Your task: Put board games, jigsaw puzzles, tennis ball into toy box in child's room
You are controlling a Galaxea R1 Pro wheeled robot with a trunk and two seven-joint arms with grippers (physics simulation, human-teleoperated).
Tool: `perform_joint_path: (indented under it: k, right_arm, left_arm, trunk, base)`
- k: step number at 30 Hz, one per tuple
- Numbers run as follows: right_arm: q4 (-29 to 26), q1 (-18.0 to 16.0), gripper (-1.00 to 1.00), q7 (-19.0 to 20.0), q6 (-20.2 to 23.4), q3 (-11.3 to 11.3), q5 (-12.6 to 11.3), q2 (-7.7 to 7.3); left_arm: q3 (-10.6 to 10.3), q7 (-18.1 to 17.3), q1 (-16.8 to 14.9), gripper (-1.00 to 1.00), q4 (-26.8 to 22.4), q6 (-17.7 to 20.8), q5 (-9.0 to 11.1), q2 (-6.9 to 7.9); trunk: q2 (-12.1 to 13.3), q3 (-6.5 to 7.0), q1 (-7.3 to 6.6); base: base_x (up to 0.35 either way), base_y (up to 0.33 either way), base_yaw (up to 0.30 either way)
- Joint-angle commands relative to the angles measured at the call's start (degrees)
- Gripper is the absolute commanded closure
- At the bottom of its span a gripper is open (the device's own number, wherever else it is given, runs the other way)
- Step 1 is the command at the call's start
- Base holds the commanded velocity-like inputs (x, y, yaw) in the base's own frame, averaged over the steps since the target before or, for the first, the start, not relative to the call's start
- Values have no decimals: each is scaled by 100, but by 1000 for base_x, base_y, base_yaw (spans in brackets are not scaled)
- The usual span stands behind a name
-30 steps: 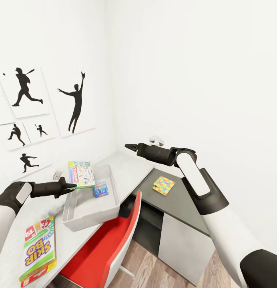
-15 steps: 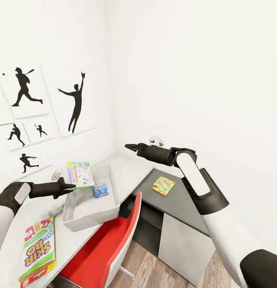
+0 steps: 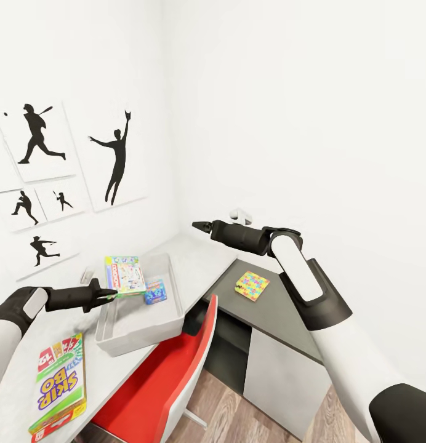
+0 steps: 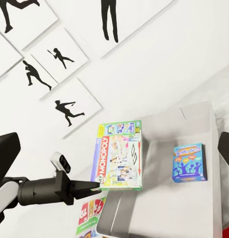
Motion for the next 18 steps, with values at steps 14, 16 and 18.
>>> perform_joint_path:
  k: [14,16,18]
  right_arm:
    - [22,-7,-100,-61,9,2,-60,9]
    - [22,-7,-100,-61,8,7,-60,10]
    - [22,-7,-100,-61,8,11,-60,14]
  left_arm:
    - [40,-43,-7,100,19,11,-28,-11]
    - [40,-43,-7,100,19,12,-26,-12]
    - [40,-43,-7,100,19,14,-27,-12]
  trunk:
    - [-14,-14,4]
    - [-14,-14,4]
    - [-14,-14,4]
  base:
    - [0,0,0]
    - [0,0,0]
    - [0,0,0]
